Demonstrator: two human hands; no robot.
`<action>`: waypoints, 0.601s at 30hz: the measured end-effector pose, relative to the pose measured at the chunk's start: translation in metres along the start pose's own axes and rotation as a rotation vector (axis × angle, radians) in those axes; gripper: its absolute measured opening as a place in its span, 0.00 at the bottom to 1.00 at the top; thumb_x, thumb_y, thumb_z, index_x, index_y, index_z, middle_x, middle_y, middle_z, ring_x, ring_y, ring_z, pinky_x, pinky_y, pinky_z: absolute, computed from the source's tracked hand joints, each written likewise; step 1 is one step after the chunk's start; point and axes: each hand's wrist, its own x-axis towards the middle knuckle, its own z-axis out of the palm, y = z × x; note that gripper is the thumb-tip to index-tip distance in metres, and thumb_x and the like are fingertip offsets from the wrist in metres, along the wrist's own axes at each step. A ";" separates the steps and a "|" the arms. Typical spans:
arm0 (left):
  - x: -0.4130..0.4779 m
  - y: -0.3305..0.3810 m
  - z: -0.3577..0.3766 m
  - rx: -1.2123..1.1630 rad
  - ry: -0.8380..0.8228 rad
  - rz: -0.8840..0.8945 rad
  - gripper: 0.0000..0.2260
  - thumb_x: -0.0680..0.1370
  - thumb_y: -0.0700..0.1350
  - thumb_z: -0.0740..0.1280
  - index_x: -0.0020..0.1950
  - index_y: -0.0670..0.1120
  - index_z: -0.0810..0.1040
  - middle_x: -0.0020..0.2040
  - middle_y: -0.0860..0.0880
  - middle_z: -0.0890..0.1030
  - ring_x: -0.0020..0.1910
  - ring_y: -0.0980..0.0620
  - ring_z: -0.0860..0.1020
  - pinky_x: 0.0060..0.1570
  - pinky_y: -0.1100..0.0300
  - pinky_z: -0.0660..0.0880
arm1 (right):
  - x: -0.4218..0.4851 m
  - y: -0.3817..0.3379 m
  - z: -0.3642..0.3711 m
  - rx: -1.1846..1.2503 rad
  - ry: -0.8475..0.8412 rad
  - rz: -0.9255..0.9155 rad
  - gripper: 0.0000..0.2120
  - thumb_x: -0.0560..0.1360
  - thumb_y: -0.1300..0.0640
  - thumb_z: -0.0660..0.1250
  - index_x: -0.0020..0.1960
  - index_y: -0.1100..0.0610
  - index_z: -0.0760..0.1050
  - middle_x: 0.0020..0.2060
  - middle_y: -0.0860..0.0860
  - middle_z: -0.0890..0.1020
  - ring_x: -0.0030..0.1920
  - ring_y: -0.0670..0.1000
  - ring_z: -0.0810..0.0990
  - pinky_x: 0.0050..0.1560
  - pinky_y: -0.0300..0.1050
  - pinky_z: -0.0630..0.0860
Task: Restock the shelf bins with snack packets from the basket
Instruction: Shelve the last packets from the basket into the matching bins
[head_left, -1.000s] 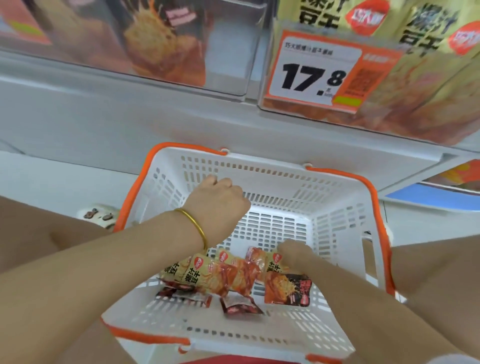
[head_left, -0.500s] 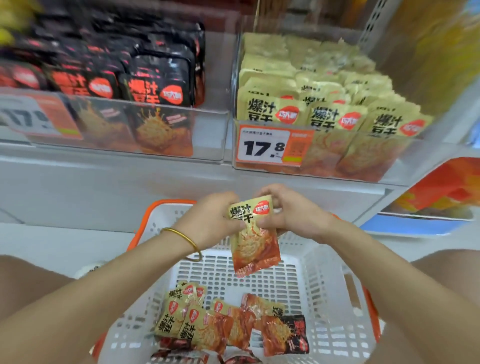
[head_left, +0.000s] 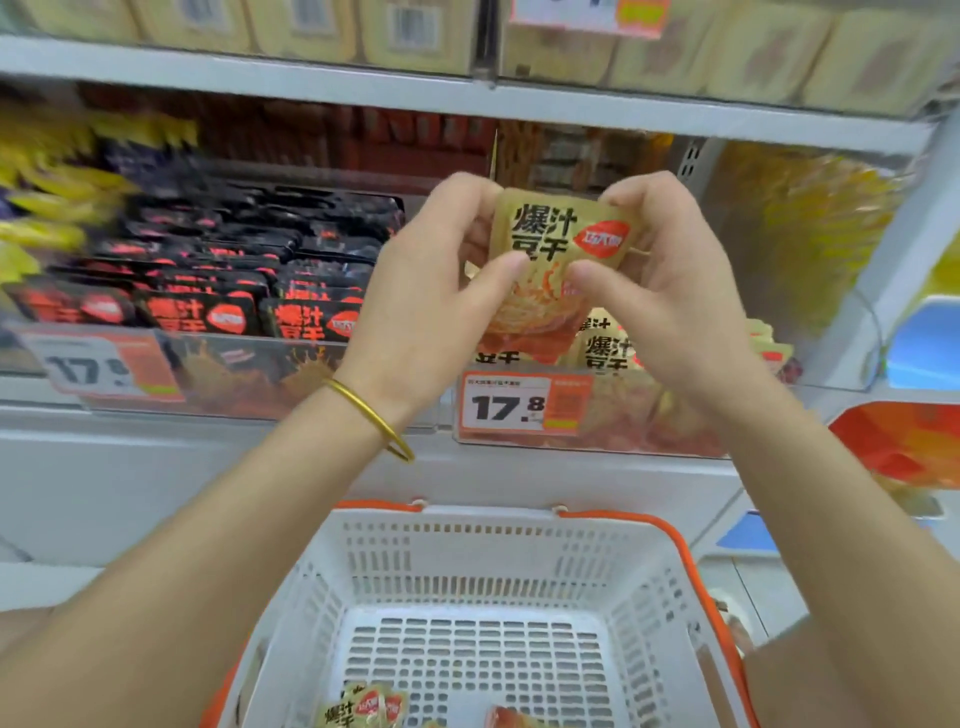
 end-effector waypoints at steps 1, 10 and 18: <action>-0.001 -0.004 0.003 -0.010 0.002 -0.005 0.07 0.74 0.38 0.66 0.52 0.44 0.74 0.45 0.53 0.78 0.43 0.55 0.77 0.45 0.56 0.76 | -0.001 0.004 0.002 -0.031 0.006 -0.004 0.17 0.72 0.62 0.68 0.51 0.45 0.65 0.40 0.37 0.74 0.41 0.41 0.75 0.45 0.51 0.77; 0.001 -0.031 0.015 0.061 -0.088 -0.102 0.12 0.74 0.37 0.67 0.53 0.50 0.71 0.43 0.58 0.74 0.41 0.61 0.73 0.42 0.69 0.70 | 0.001 0.029 0.004 -0.293 -0.060 0.032 0.09 0.74 0.54 0.66 0.52 0.56 0.78 0.40 0.38 0.73 0.43 0.34 0.71 0.45 0.26 0.66; -0.001 -0.055 0.007 0.462 -0.069 -0.031 0.10 0.73 0.55 0.63 0.42 0.50 0.77 0.45 0.52 0.71 0.48 0.54 0.64 0.50 0.60 0.60 | 0.005 0.032 0.007 -0.535 -0.237 -0.006 0.07 0.72 0.53 0.70 0.46 0.56 0.80 0.41 0.49 0.77 0.46 0.51 0.68 0.46 0.46 0.68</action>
